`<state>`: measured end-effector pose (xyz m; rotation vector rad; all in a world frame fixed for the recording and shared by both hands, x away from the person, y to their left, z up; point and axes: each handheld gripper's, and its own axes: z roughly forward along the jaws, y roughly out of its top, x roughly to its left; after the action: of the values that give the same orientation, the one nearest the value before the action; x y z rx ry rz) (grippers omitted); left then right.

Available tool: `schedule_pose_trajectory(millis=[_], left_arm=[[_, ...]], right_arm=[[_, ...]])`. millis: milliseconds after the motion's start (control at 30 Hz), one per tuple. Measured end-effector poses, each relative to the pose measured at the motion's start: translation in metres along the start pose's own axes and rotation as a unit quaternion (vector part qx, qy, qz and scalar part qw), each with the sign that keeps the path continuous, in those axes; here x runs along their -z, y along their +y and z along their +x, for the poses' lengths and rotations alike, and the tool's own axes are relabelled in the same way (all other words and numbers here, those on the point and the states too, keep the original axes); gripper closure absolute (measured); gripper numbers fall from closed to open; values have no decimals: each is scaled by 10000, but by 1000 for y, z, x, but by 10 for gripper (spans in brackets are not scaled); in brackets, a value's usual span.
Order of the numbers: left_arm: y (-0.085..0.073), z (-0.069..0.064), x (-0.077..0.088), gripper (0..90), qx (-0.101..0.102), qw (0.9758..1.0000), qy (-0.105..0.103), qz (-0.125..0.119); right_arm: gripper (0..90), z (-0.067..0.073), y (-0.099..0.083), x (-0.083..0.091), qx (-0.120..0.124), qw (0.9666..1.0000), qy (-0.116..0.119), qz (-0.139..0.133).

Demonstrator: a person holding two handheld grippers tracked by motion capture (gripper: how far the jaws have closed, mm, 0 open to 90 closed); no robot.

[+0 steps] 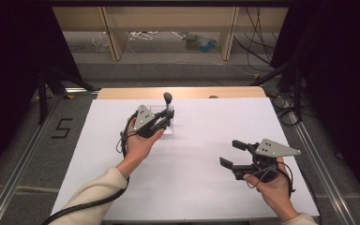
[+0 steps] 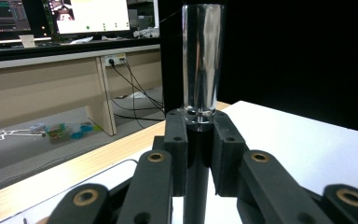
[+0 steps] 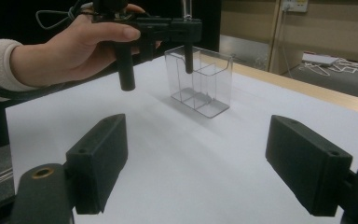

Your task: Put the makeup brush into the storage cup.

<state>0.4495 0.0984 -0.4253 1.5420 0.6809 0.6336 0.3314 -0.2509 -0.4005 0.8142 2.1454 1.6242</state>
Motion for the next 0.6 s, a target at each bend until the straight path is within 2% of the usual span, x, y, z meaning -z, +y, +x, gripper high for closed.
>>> schedule_pose_trajectory(millis=[100, 133, 167, 233, 267, 333, 367, 400, 600], left_arm=[[1, 2, -1, 786, -28, 10000, 12, -8], [1, 2, -2, 785, -3, 10000, 17, -16], [1, 2, -3, 785, 69, 10000, 17, -22], [2, 3, -3, 786, 13, 10000, 27, -9], [3, 4, -4, 785, 16, 10000, 41, -17], [3, 4, -5, 786, 33, 10000, 58, -24], [3, 4, -6, 786, 34, 10000, 52, -34], [4, 4, -6, 786, 54, 10000, 58, -34], [5, 6, -9, 785, 37, 10000, 58, -37]], right_arm=[[217, 0, -1, -1, -42, 10000, 34, -49], [217, 1, -1, -1, -144, 9999, 66, 0], [217, 0, -1, 1, -96, 9999, 1, 82], [218, 1, -1, 1, -92, 9999, -14, 78], [217, 1, -1, -1, -134, 9999, 58, -16], [218, 1, -2, -1, -131, 9999, 64, -30], [218, -1, -2, -1, -10, 10000, -18, -31], [218, -1, -2, -2, -18, 10000, 13, -88], [218, -1, -2, -1, -2, 10000, -26, -37]])
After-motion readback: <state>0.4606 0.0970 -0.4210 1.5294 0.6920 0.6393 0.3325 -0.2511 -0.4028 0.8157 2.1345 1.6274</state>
